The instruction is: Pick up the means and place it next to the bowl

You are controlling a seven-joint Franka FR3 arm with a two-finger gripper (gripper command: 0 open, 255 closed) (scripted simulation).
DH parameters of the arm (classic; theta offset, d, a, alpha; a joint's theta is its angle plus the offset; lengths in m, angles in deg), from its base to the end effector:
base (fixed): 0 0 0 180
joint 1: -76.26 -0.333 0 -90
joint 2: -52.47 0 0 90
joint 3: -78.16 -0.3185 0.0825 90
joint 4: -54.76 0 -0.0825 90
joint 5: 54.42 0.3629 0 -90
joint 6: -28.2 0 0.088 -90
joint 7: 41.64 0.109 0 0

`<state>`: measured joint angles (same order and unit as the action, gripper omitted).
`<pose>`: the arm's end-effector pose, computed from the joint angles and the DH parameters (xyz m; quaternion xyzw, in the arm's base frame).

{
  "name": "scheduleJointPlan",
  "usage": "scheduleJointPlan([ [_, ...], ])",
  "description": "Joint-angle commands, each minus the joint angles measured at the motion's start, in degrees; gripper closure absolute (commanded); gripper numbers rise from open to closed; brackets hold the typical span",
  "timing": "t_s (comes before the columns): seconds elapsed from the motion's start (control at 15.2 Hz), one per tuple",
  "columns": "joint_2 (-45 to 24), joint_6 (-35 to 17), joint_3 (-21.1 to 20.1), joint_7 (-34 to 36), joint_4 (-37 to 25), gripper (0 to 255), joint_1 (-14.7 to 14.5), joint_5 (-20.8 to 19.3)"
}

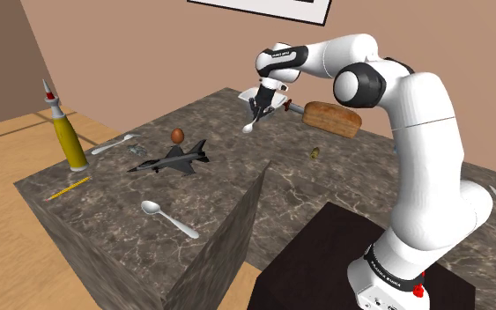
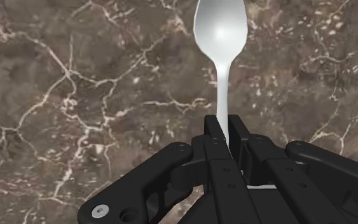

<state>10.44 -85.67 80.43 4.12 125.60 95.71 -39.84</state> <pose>0.6883 -0.2485 0.3436 -0.8012 0.5894 0.0127 0.1030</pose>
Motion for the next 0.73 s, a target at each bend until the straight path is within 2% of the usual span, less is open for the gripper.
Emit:
scheduleJointPlan([
  [0.0, -0.40, -1.26, -0.05, -0.29, 0.86, 255, 0.00, 0.12],
  [0.4, -2.13, -4.36, -0.21, -1.01, 2.30, 255, -0.01, 0.46],
  [0.66, -2.13, -4.36, -0.21, -1.01, 2.30, 255, -0.01, 0.46],
])
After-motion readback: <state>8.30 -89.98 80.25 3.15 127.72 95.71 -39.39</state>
